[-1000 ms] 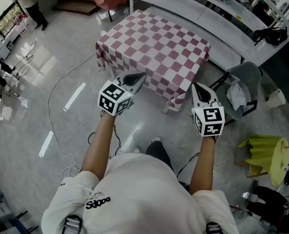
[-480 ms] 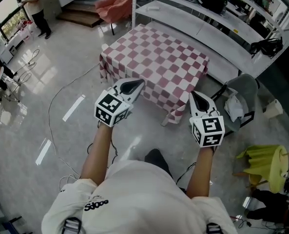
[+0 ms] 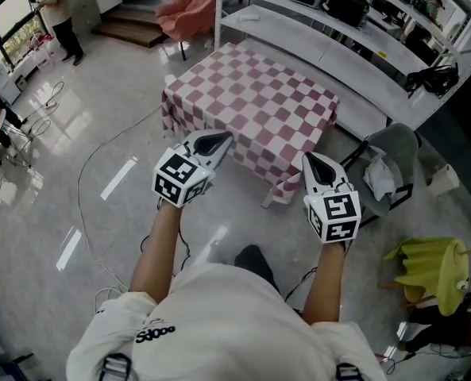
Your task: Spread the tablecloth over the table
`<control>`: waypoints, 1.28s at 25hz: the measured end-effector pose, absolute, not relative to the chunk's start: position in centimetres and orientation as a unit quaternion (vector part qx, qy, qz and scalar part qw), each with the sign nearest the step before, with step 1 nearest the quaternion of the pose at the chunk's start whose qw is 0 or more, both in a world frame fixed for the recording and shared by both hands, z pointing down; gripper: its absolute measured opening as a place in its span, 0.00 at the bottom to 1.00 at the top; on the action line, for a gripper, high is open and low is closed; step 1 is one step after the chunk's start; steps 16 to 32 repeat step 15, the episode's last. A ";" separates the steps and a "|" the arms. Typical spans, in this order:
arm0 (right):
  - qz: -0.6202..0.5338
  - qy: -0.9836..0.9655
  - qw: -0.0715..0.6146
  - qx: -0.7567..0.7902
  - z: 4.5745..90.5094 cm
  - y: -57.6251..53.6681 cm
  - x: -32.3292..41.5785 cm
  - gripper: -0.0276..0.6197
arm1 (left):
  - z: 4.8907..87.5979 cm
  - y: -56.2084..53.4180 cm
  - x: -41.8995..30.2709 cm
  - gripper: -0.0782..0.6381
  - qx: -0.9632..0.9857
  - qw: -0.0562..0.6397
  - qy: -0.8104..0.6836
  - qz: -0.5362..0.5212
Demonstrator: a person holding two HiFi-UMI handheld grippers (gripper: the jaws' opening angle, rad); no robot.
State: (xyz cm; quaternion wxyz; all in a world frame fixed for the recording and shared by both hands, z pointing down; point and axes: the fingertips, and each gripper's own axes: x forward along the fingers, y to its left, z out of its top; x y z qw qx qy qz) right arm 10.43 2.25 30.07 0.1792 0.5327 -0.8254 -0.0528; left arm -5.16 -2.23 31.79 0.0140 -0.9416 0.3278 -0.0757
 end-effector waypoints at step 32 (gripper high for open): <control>-0.057 -0.825 0.185 0.531 30.2 2.3 9.6 0.08 | 32.3 -1.9 -5.8 0.15 -0.938 0.021 0.331 -0.094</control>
